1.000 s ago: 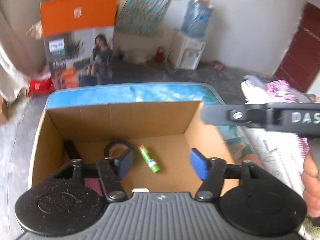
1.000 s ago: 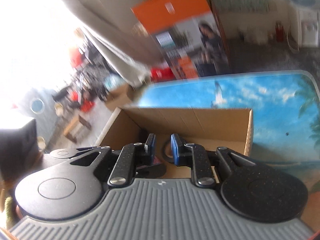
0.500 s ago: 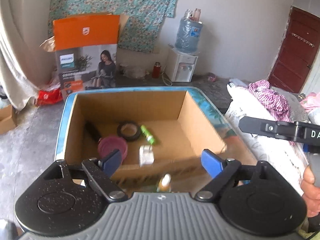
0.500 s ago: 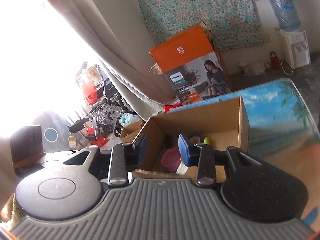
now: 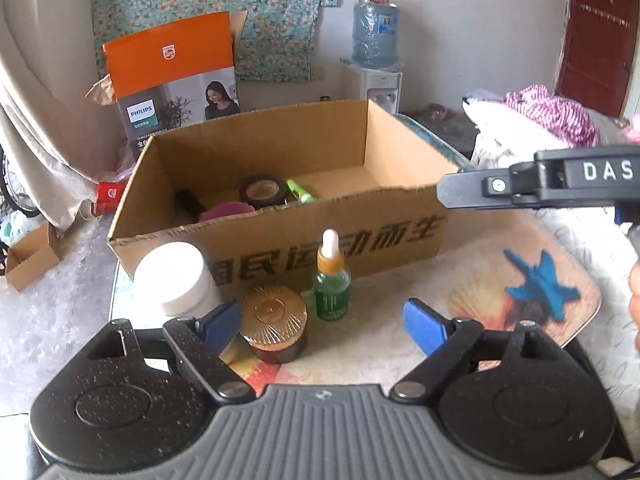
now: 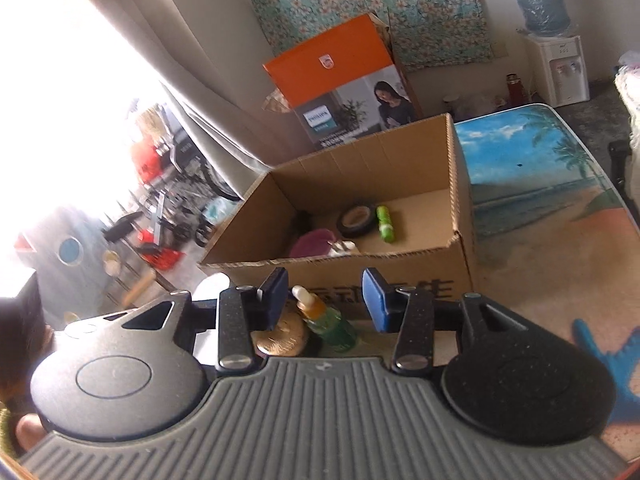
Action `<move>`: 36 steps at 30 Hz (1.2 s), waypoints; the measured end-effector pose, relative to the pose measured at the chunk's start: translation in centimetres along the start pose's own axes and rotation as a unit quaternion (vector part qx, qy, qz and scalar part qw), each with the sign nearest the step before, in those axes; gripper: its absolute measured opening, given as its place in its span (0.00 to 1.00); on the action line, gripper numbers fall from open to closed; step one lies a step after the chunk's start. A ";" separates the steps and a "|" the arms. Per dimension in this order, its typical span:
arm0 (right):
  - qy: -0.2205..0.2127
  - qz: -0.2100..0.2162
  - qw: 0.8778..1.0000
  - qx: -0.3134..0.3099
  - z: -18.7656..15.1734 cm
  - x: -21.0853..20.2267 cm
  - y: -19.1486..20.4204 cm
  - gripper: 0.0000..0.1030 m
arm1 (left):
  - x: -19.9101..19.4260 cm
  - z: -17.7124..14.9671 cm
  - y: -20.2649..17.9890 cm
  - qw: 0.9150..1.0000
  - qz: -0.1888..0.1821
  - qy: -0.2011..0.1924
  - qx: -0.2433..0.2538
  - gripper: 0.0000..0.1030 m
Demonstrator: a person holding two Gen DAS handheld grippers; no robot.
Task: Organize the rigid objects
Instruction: 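Withdraw the right gripper and move it to the green dropper bottle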
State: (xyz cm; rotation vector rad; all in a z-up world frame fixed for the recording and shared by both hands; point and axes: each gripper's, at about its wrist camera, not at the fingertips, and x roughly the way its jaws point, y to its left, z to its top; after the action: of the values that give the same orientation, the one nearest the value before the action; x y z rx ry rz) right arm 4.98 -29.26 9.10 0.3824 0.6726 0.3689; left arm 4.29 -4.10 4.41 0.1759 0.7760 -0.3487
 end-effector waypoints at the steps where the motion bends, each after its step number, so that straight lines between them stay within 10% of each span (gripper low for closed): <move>1: 0.005 -0.011 1.000 -0.007 -0.2 0.3 0.2 0.41 | 0.3 -0.3 -0.1 1.000 0.002 -0.003 0.003 0.87; 9: 0.031 0.005 1.000 -0.002 -0.5 3.0 0.6 0.42 | 2.8 -1.5 -1.8 0.998 0.016 -0.035 0.051 0.81; 22: 0.082 0.039 0.995 -0.028 1.0 8.6 2.0 0.31 | 6.4 -0.2 -0.9 0.999 -0.008 -0.028 0.015 0.38; 36: 0.103 0.047 0.992 -0.048 1.6 11.9 2.4 0.11 | 7.4 0.3 -0.3 1.000 -0.015 -0.019 0.000 0.32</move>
State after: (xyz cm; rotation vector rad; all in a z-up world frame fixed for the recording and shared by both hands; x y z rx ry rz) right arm 14.15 -22.26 5.08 0.2867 0.8362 0.5329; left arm 9.31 -6.26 -0.64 0.1576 0.7416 -0.3802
